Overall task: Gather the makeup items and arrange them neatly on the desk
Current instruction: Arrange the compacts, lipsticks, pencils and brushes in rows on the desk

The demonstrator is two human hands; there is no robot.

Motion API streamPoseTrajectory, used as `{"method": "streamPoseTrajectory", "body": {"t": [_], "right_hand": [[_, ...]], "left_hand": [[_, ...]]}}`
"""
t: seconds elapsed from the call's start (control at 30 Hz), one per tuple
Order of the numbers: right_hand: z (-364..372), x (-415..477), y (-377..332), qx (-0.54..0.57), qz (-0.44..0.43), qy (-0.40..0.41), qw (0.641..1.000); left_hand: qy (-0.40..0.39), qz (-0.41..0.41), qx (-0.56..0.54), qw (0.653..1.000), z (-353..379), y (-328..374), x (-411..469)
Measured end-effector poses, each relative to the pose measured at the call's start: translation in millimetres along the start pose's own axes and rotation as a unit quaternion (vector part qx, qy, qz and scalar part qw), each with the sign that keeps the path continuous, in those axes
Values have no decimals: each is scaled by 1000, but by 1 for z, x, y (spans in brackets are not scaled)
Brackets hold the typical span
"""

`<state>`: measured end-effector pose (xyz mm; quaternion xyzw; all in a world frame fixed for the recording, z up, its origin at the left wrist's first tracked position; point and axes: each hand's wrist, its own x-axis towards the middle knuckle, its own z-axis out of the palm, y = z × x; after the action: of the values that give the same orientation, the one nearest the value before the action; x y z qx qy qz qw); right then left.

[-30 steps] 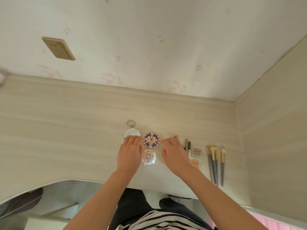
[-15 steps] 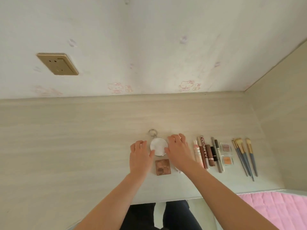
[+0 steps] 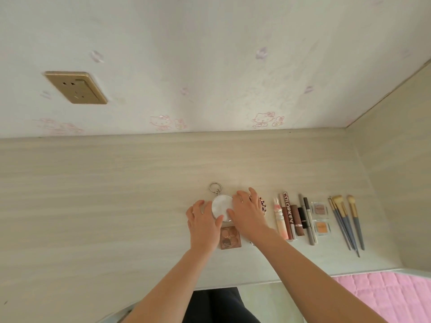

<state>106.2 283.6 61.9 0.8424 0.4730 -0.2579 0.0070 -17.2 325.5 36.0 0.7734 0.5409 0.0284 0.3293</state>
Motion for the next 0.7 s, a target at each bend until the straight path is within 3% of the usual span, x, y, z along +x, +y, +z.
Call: {"method": "streamPoseTrajectory", "body": {"t": [0.23,0.43,0.7], "right_hand": [[3,3,2,-13,-29,17,999],[-5,5,-8,21,-22,15,999],[-23,0,-37,280,-4,41,959]], "left_hand": [[52,15,-61,997,9,-2,0],[41,-38,-206,977,-4,2,-6],[57,-76,-398,912,-33,-8,-1]]}}
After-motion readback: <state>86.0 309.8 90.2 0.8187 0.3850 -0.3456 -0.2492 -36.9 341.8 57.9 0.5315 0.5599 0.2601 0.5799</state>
